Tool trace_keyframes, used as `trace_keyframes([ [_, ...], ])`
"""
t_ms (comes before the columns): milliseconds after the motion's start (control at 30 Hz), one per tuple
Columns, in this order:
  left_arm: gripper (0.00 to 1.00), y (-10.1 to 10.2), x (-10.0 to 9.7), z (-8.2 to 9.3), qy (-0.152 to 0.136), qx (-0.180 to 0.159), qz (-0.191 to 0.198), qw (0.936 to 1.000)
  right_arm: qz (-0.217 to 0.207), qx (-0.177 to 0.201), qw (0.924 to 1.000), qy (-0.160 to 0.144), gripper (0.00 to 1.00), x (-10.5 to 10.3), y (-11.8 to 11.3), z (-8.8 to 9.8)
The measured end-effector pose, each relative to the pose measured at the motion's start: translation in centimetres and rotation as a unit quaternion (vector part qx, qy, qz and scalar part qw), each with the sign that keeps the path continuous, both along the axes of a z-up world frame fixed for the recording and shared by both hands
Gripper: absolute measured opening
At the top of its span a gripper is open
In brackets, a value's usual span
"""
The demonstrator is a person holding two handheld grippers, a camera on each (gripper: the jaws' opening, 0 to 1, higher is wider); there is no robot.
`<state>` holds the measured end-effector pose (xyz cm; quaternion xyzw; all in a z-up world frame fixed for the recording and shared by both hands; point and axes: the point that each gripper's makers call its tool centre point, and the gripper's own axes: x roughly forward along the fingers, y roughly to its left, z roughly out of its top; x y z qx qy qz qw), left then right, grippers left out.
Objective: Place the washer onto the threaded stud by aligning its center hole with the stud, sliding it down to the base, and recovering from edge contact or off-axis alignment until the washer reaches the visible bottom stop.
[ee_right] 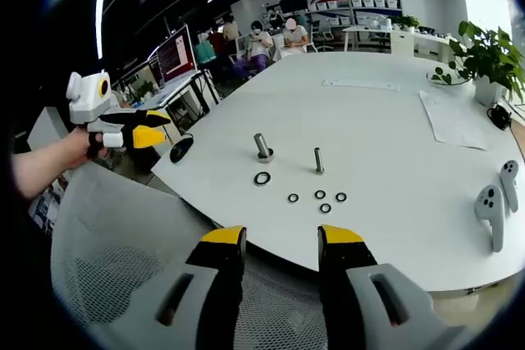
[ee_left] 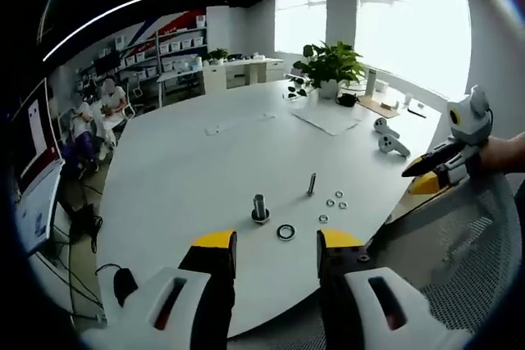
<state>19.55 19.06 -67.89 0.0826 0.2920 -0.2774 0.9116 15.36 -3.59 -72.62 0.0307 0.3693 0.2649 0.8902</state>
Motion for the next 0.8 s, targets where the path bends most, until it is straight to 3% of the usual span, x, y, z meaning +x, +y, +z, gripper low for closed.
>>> trace_keyframes([
  [67, 0.38, 0.3, -0.7, -0.3, 0.025, 0.005, 0.002, 0.9997, 0.002, -0.002, 1.0000, 0.001, 0.37, 0.0, 0.0, -0.1],
  [167, 0.38, 0.6, -1.1, 0.2, 0.002, 0.021, -0.011, 0.9997, 0.002, -0.002, 1.0000, 0.001, 0.37, 0.0, 0.0, -0.1],
  [267, 0.39, 1.3, -1.3, -0.1, 0.015, 0.007, 0.004, 0.9998, 0.004, -0.003, 1.0000, 0.004, 0.37, 0.0, 0.1, -0.2],
  [400, 0.39, 0.8, -0.9, 1.2, -0.011, -0.011, 0.000, 0.9999, 0.006, -0.004, 1.0000, 0.004, 0.37, -0.1, 0.1, -0.2],
  [500, 0.39, 0.8, -1.2, 1.4, -0.013, -0.016, -0.002, 0.9998, 0.005, -0.005, 1.0000, 0.004, 0.37, 0.0, 0.1, -0.2],
  [700, 0.38, 1.1, -0.9, 0.5, -0.027, -0.001, -0.006, 0.9996, 0.005, -0.007, 1.0000, 0.006, 0.37, -0.1, 0.1, -0.3],
  [800, 0.36, 0.8, -1.1, 0.3, -0.037, 0.024, -0.021, 0.9988, 0.007, -0.010, 0.9999, 0.008, 0.37, -0.3, 0.1, -0.4],
])
